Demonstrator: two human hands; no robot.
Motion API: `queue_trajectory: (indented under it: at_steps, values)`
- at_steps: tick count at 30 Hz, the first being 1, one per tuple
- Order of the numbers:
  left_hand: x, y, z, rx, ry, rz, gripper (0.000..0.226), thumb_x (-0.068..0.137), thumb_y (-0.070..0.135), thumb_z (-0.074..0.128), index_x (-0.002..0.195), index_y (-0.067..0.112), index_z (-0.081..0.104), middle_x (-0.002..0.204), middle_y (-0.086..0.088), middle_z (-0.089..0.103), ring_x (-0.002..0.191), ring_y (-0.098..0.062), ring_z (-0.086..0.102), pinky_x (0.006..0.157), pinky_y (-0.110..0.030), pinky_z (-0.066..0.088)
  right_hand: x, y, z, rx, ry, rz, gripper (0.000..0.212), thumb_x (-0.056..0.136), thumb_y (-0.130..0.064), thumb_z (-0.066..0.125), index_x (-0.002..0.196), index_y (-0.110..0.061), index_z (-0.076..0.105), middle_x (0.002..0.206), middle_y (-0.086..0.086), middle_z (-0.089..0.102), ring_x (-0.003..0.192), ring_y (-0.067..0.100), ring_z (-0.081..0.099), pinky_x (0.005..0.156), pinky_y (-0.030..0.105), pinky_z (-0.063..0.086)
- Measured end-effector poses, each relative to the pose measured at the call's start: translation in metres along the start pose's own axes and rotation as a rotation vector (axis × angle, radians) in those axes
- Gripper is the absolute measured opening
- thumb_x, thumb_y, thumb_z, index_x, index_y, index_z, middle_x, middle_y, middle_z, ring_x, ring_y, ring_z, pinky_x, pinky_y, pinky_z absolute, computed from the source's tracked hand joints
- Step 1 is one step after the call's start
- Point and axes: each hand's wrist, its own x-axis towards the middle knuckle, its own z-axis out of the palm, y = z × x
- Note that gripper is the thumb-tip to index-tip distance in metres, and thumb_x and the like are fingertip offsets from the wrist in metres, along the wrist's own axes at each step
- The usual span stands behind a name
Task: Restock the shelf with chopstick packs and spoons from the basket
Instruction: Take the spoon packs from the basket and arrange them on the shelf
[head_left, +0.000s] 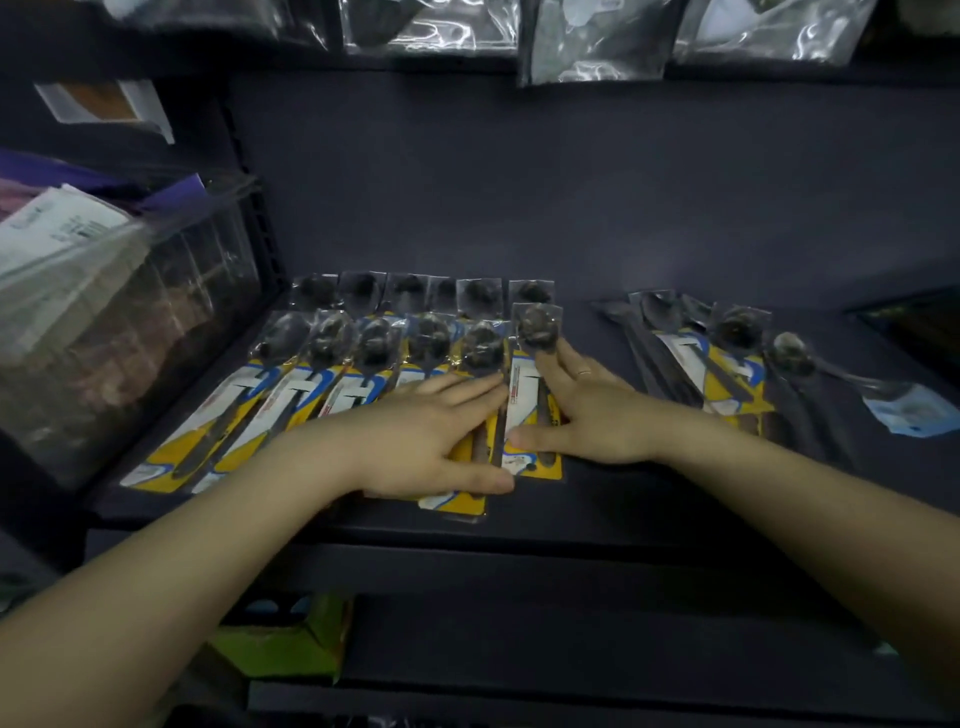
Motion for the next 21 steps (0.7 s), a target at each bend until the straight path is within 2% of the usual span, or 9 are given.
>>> queue_trajectory:
  at_steps: [2,5,7,9,11,14,17,21]
  values:
    - [0.0,-0.001,-0.001,0.013,-0.032,0.0,0.106,0.063,0.087,0.021,0.145,0.027,-0.011,0.156,0.008,-0.015,0.144,-0.015,-0.009,0.119,-0.036,0.003,-0.008,-0.002,-0.001,-0.065,-0.023,0.005,0.099,0.081,-0.065,0.047,0.149,-0.02,-0.009,0.158,0.007,-0.018,0.147,0.022,-0.012,0.121,0.04,0.003]
    - [0.0,0.001,-0.001,0.006,-0.038,-0.006,0.092,0.077,0.071,0.032,0.145,0.027,-0.013,0.154,0.009,-0.019,0.143,-0.016,-0.012,0.118,-0.033,-0.002,-0.024,-0.005,-0.004,-0.127,-0.079,-0.016,0.099,0.081,-0.066,0.045,0.149,-0.02,-0.01,0.158,0.003,-0.018,0.147,0.018,-0.013,0.122,0.038,0.003]
    - [0.0,0.0,-0.001,-0.02,-0.025,0.006,0.087,0.079,0.068,0.034,0.144,0.034,-0.012,0.155,0.01,-0.019,0.143,-0.015,-0.012,0.116,-0.034,-0.002,-0.033,-0.005,-0.003,-0.133,-0.108,-0.041,0.099,0.079,-0.068,0.045,0.149,-0.025,-0.011,0.158,-0.001,-0.019,0.147,0.016,-0.011,0.122,0.037,0.006]
    - [0.0,-0.001,-0.001,-0.036,-0.007,0.035,0.081,0.077,0.07,0.032,0.14,0.044,-0.012,0.155,0.011,-0.016,0.143,-0.016,-0.011,0.117,-0.038,0.001,-0.037,-0.006,-0.002,-0.094,-0.116,-0.061,0.094,0.08,-0.067,0.045,0.149,-0.031,-0.007,0.159,-0.002,-0.018,0.147,0.016,-0.01,0.121,0.039,0.009]
    - [0.001,-0.001,-0.001,-0.026,0.002,0.043,0.078,0.078,0.07,0.033,0.139,0.047,-0.011,0.155,0.011,-0.014,0.143,-0.017,-0.009,0.117,-0.039,0.003,-0.034,-0.006,-0.002,0.052,-0.075,-0.053,0.081,0.085,-0.058,0.045,0.149,-0.033,0.003,0.159,-0.001,-0.017,0.147,0.016,-0.011,0.121,0.036,0.007]
    - [0.0,0.002,-0.001,-0.04,-0.024,0.023,0.084,0.078,0.069,0.036,0.143,0.039,-0.009,0.155,0.011,-0.018,0.143,-0.015,-0.013,0.115,-0.035,-0.001,-0.021,-0.004,0.002,0.227,0.091,0.013,0.071,0.092,-0.046,0.043,0.151,-0.021,0.01,0.16,0.001,-0.008,0.148,0.015,-0.007,0.118,0.03,0.006]
    - [-0.001,0.004,0.001,-0.067,-0.024,0.022,0.099,0.07,0.074,0.034,0.144,0.029,-0.014,0.154,0.008,-0.021,0.142,-0.013,-0.016,0.114,-0.029,-0.005,-0.011,-0.006,0.012,0.124,0.172,-0.035,0.062,0.098,-0.035,0.035,0.149,-0.011,0.011,0.16,0.005,0.003,0.148,0.022,0.001,0.118,0.031,0.007]
    - [0.0,0.003,0.003,-0.108,0.019,0.011,0.103,0.076,0.069,0.041,0.144,0.017,-0.016,0.156,0.002,-0.018,0.143,-0.012,-0.013,0.111,-0.022,-0.006,0.005,-0.011,0.017,0.063,0.2,0.015,0.052,0.1,-0.03,0.028,0.146,-0.005,0.021,0.157,0.019,0.011,0.144,0.033,0.014,0.117,0.038,0.019]
